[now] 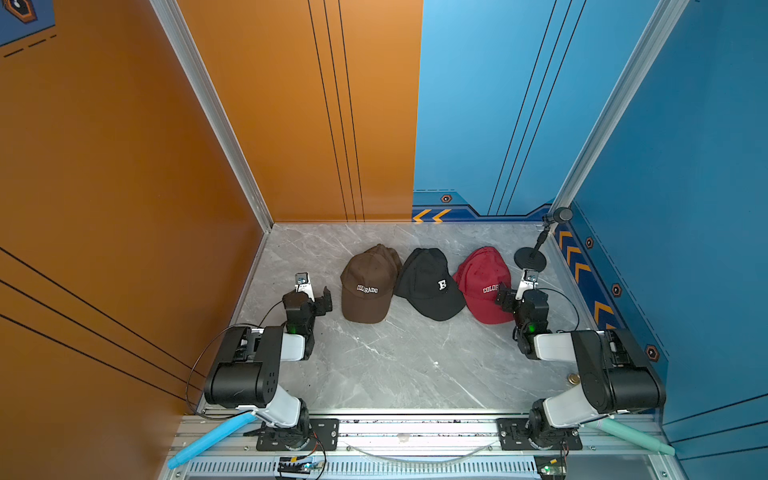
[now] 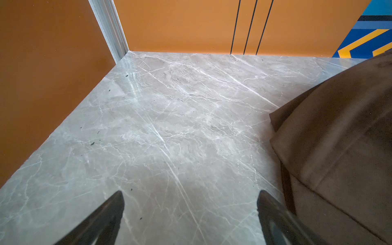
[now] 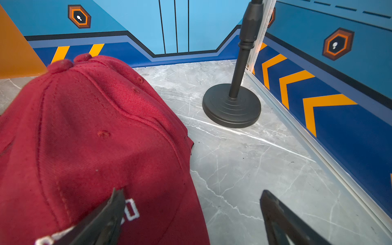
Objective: Stack the baseball caps by color
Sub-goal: Reset both arms
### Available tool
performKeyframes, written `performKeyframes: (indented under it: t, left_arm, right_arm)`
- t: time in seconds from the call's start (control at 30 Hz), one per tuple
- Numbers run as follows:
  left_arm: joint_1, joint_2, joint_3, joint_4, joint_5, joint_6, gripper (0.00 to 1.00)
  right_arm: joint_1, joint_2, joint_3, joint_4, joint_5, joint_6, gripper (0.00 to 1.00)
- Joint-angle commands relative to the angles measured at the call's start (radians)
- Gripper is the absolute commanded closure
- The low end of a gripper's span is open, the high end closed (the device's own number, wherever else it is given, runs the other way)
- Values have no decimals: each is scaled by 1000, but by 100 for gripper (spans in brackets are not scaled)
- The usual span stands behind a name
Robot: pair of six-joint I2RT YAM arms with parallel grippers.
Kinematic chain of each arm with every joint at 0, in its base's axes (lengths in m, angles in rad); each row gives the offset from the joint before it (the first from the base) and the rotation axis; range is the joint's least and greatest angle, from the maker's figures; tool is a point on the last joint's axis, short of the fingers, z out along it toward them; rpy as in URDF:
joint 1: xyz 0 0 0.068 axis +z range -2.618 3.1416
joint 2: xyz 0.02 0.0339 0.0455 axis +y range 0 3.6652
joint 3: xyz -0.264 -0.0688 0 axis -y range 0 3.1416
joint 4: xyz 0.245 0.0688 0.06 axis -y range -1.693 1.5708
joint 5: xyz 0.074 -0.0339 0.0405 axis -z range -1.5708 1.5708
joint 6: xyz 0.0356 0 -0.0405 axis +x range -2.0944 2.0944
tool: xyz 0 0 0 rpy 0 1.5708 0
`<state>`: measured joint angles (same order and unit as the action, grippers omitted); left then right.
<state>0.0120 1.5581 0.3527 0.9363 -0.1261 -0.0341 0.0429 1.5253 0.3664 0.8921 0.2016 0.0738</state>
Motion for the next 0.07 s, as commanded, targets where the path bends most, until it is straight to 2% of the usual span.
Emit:
performKeyframes:
  t: [0.0,0.03]
  left_arm:
    - [-9,1,5,24,3,-1,2]
    - [-9,0,5,24,3,-2,2]
  right_arm:
    - [-1,7,16,-28,-25,-17,0]
    - [-2,7,16,-28,-25,-17,0]
